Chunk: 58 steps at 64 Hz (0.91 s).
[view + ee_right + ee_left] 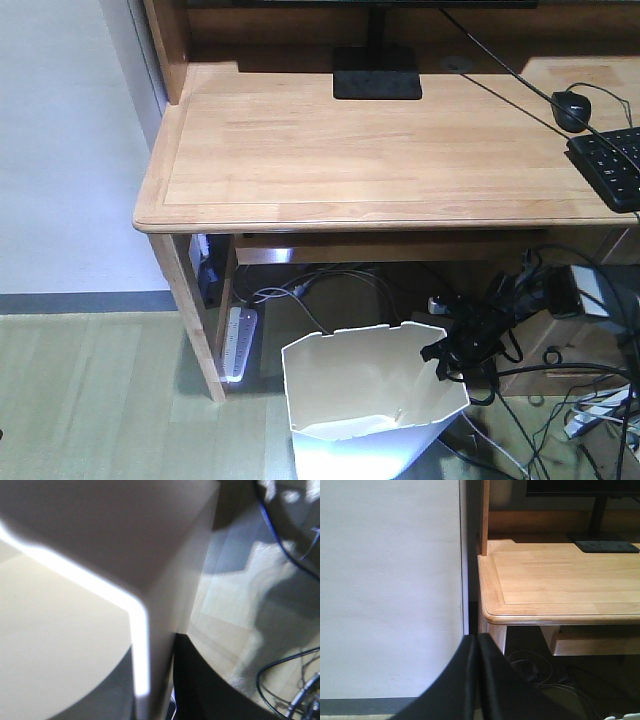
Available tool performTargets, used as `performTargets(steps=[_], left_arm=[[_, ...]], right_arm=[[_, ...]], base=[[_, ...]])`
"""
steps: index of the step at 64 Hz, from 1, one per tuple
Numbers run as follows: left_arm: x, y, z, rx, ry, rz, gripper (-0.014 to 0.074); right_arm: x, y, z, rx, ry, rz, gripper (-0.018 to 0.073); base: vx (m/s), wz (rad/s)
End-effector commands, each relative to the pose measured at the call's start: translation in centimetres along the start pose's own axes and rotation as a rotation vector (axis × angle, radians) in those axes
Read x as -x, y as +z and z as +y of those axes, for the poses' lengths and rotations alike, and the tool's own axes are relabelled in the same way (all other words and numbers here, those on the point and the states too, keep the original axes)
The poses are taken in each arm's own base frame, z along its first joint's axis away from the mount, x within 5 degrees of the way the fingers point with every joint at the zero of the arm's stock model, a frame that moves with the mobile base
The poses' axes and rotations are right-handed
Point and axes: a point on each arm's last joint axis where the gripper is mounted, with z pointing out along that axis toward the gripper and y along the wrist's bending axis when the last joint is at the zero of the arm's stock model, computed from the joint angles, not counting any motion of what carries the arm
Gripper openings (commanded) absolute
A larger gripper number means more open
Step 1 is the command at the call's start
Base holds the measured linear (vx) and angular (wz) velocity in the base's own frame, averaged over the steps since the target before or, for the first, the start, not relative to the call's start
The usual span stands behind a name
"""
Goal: Move trash bin to bedside with robot
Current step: 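Lift and pull the bin out from under the desk with right gripper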
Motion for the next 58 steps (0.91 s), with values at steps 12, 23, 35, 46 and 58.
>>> performTargets(steps=[12,23,35,46,58], left_arm=[[-0.2,0.2,0.0,-0.006,-0.012,-0.055,-0.0006],[-0.2,0.2,0.0,-0.006,-0.012,-0.055,-0.0006],[-0.2,0.2,0.0,-0.006,-0.012,-0.055,-0.0006],[-0.2,0.2,0.0,-0.006,-0.012,-0.055,-0.0006],[-0.2,0.2,0.0,-0.006,-0.012,-0.055,-0.0006]], right_arm=[[0.8,-7.5,2.2,0.007,-0.006,-0.121,-0.0006],[-0.2,-9.4,3.2,0.022,-0.015,-0.121,-0.0006],[-1.3,-12.3,3.6,0.088,0.025,-0.175,-0.0006],[-2.9,-14.8,3.7,0.162,0.047,-0.239,-0.0006],[-4.8,-16.9,4.8,0.159,0.012,-0.232,-0.0006]], base=[[0.00,0.00],[0.00,0.00],[0.00,0.00],[0.00,0.00],[0.00,0.00]])
